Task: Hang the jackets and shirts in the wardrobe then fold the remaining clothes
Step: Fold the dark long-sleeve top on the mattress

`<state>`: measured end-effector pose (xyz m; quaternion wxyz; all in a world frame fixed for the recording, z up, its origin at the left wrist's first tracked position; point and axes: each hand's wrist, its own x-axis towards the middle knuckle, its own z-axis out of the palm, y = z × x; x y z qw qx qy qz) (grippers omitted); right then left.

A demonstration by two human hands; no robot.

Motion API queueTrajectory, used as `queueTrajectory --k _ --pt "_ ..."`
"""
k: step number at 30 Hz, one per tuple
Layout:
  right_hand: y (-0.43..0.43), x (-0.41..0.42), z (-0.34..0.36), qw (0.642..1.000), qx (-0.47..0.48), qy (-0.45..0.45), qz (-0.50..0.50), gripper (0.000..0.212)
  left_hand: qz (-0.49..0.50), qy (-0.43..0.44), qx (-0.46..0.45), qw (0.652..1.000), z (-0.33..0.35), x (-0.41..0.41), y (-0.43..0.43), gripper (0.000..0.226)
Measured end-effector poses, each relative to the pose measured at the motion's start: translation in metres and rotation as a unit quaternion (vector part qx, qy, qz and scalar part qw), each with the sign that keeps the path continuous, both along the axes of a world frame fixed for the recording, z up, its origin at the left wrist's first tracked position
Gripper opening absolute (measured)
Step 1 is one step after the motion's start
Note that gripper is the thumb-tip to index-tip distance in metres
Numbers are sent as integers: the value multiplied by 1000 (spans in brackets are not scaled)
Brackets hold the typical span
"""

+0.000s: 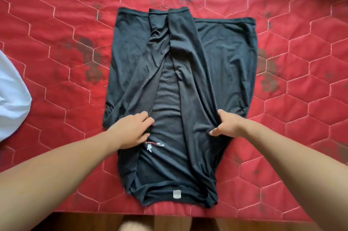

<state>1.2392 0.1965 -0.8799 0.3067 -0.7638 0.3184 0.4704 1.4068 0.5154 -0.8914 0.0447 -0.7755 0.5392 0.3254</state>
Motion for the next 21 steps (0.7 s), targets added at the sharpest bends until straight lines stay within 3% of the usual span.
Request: queueTrajectory --k 2,6,10,12,15,18,21 --pt "2 -20 3 996 -68 6 59 63 -4 -4 15 1000 1 -14 11 43" --pt "2 -56 17 982 -187 -37 14 40 -4 -50 3 999 6 -38 20 45" --pt "28 -90 24 907 -335 -210 142 69 -21 -72 7 997 15 -65 31 62" --pt "46 -108 22 874 -300 -286 253 61 -26 -87 6 996 20 -78 38 61" --pt "71 -135 12 844 -216 -290 396 46 -52 -120 -13 991 22 -99 53 38" --pt "73 -136 8 853 -239 -249 392 47 -46 -156 -21 986 22 -107 71 32" --pt "64 -129 2 822 -253 -290 419 25 -31 -195 -20 980 19 -105 87 34"
